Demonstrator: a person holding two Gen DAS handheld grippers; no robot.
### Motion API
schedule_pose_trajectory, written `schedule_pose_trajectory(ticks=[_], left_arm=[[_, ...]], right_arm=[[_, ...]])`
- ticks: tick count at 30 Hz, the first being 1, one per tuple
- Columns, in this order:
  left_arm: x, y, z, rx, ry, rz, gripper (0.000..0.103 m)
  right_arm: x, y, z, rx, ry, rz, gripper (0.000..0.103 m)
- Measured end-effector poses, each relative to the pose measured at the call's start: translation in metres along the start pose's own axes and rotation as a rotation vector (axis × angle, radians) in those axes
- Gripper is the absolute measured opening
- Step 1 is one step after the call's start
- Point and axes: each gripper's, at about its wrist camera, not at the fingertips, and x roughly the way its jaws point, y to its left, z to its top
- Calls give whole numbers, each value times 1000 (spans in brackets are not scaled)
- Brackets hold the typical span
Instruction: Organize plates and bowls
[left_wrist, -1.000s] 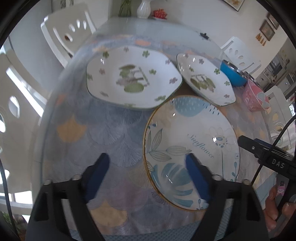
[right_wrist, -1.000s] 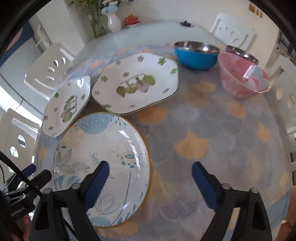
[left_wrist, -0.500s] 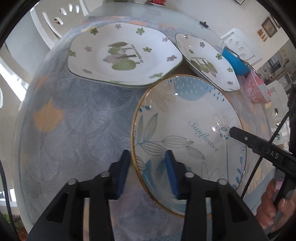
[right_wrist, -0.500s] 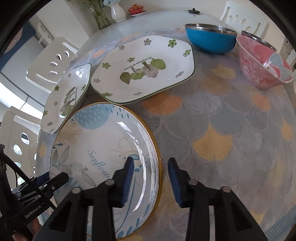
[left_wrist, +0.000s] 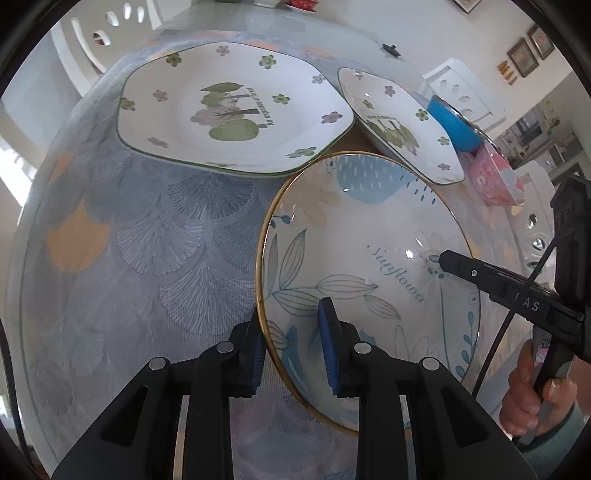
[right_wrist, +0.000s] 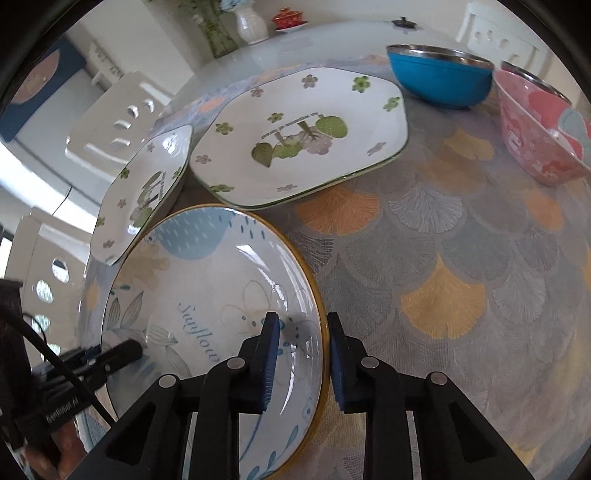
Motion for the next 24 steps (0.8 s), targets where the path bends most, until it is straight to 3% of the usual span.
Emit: schedule_pose_trajectory(ticks=[8,18,24], left_arm=[[2,3,6,43,9,-40,25],[-23,-8,-12,113,-47,14,25],[-52,1,-25,62,-78,38,26]], right_arm=[[2,-2,-5,-84,10,20,25],[-13,9,-19,-145,-3,22,26],[-32,28,-36,-157,-7,46,26]])
